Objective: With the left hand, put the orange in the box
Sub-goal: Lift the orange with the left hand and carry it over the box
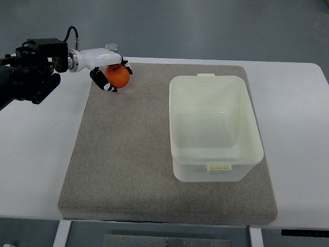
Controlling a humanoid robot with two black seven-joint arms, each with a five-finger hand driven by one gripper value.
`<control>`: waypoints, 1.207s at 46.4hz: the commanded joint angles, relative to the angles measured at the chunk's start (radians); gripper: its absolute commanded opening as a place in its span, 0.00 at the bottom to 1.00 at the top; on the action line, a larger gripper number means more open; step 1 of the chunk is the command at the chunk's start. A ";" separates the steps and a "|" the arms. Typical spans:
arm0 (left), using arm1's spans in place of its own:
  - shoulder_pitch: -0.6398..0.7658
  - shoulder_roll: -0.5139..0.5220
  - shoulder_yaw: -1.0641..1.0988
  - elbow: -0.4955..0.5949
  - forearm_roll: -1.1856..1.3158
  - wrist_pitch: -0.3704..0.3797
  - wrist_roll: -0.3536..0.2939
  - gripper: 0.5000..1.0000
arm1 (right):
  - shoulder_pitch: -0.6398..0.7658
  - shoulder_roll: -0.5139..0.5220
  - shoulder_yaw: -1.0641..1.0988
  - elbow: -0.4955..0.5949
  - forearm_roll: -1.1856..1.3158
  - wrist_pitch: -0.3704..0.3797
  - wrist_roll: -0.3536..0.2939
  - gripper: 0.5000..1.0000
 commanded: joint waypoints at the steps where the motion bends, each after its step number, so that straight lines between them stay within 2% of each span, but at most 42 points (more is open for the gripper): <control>1: -0.003 0.001 0.000 -0.037 -0.024 0.004 0.000 0.00 | 0.000 0.000 0.000 0.000 0.000 0.000 0.000 0.85; 9: -0.026 0.013 -0.005 -0.131 -0.094 0.010 0.000 0.00 | 0.000 0.000 0.000 0.000 0.000 0.000 0.000 0.85; 20: -0.063 0.054 -0.008 -0.267 -0.106 0.088 0.000 0.00 | 0.000 0.000 0.000 0.000 0.000 0.000 0.000 0.85; 26: -0.087 0.093 -0.051 -0.336 -0.114 0.088 0.000 0.00 | 0.000 0.000 0.000 0.000 0.000 0.000 0.000 0.85; 39: -0.165 0.206 -0.147 -0.580 -0.106 0.085 0.000 0.00 | 0.000 0.000 0.000 0.000 0.000 0.000 0.000 0.85; 56: -0.231 0.203 -0.141 -0.768 -0.087 0.075 0.000 0.00 | 0.000 0.000 0.000 0.000 0.000 0.000 0.000 0.85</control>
